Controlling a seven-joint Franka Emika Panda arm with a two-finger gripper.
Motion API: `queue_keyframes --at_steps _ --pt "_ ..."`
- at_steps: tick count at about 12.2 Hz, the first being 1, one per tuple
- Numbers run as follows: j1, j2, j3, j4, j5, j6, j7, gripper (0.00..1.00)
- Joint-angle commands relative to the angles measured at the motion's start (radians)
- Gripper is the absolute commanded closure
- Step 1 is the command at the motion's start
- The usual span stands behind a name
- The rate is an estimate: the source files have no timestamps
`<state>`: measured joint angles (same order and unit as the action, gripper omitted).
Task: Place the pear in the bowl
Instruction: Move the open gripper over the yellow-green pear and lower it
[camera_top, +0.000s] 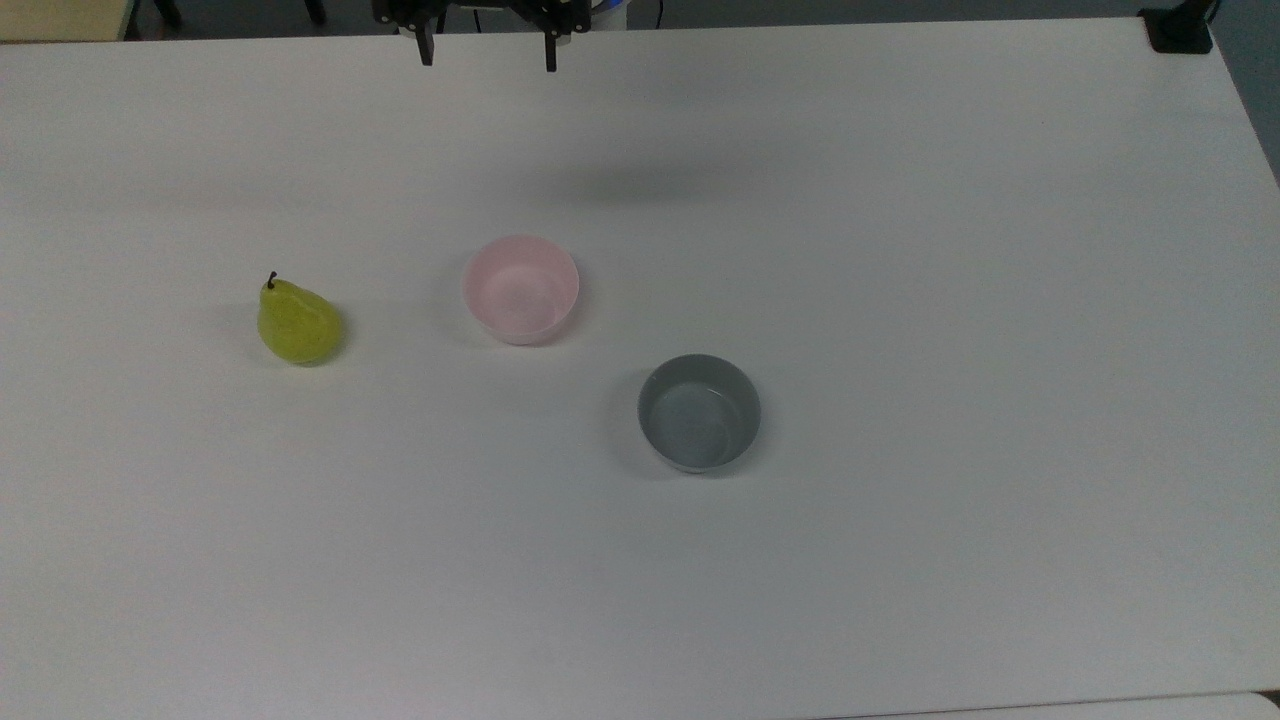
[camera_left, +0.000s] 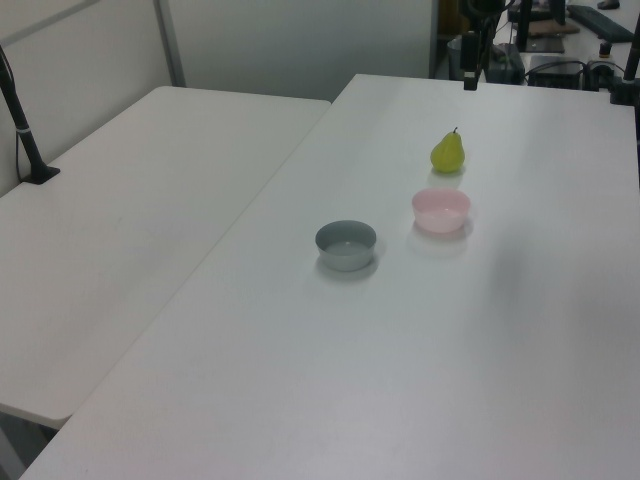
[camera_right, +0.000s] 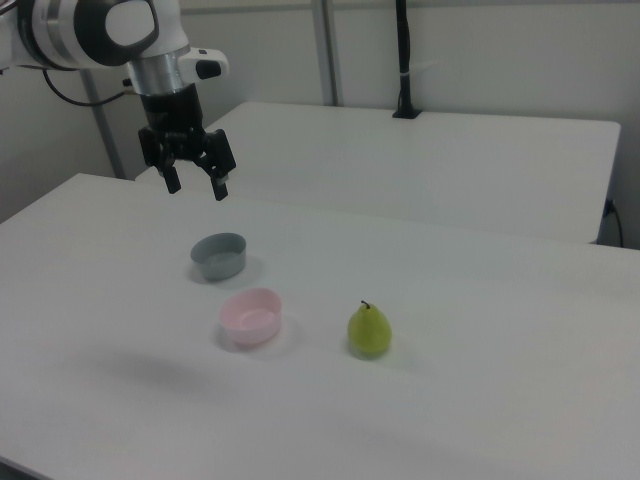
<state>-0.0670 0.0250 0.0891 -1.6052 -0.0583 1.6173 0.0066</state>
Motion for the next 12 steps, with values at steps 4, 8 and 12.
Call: queue_keyframes --at_steps 4,8,12 --pt "-0.014 -0.027 0.009 -0.021 0.006 -0.016 0.004 0.00" --pt "-0.023 -0.019 -0.002 -0.019 0.006 -0.005 -0.045 0.00" --pt "-0.098 0.019 -0.002 -0.016 0.008 0.061 -0.229 0.00"
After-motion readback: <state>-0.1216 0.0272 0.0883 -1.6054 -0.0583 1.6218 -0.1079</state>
